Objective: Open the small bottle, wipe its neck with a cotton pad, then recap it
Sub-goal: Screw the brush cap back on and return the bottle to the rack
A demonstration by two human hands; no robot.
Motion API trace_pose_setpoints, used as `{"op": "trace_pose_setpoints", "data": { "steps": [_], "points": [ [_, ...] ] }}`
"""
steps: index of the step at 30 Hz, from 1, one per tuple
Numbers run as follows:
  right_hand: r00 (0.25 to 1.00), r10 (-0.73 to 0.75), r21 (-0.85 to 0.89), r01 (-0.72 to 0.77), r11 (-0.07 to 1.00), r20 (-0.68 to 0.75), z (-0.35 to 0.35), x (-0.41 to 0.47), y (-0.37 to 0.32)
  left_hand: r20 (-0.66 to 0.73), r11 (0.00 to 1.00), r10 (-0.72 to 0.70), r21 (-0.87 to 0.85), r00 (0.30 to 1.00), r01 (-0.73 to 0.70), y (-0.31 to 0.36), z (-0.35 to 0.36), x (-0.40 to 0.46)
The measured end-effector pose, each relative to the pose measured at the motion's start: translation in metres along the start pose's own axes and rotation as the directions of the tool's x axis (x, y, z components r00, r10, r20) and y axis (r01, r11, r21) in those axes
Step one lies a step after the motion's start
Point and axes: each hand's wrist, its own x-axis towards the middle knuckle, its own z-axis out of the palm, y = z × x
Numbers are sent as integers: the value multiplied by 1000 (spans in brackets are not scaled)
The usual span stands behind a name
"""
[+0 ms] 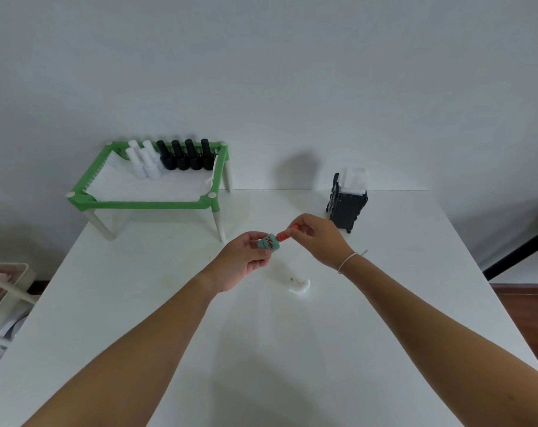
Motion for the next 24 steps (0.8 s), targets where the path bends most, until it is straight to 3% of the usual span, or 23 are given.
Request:
{"op": "trace_pose_setpoints", "data": {
  "steps": [8, 18, 24],
  "points": [
    [1000, 4, -276, 0, 961, 13, 1, 3, -4, 5, 997, 20, 73, 1000, -20, -2, -1, 0],
    [980, 200, -311, -186, 932, 13, 3, 3, -2, 7, 996, 15, 84, 1000, -16, -2, 1, -1],
    [996, 66, -195, -53, 979, 59, -2, -3, 4, 15, 998, 21, 66, 1000, -22, -3, 0, 0]
  ]
}}
